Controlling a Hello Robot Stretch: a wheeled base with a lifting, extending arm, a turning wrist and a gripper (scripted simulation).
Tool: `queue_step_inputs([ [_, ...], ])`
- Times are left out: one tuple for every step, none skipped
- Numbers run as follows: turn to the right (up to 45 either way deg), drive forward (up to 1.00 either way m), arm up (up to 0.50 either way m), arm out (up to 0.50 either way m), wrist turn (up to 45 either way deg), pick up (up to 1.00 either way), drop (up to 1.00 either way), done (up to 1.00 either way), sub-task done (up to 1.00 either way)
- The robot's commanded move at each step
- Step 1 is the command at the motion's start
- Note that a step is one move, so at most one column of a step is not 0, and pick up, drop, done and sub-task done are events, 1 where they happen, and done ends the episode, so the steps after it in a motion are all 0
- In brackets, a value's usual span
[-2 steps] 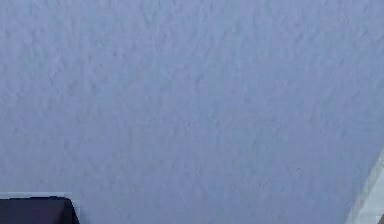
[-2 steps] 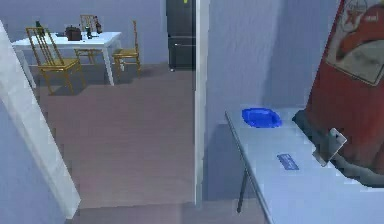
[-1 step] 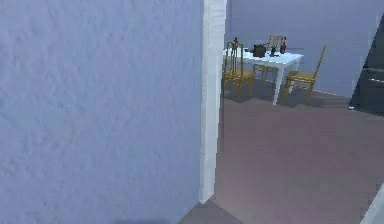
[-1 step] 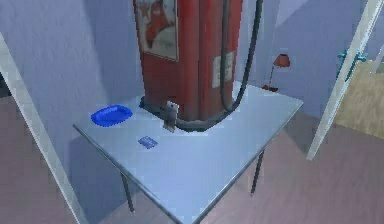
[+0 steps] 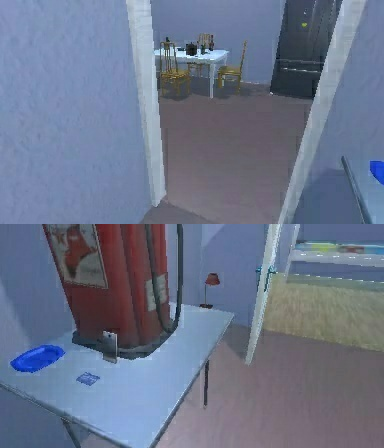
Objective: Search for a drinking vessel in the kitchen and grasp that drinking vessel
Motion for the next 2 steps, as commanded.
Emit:
queue_step_inputs([
  [0.0, 1.0, 0.0, 0.0, 0.0, 0.0, 0.0, 0.0, 0.0],
  [9.0, 0.0, 0.0, 0.0, 0.0, 0.0, 0.0, 0.0, 0.0],
])
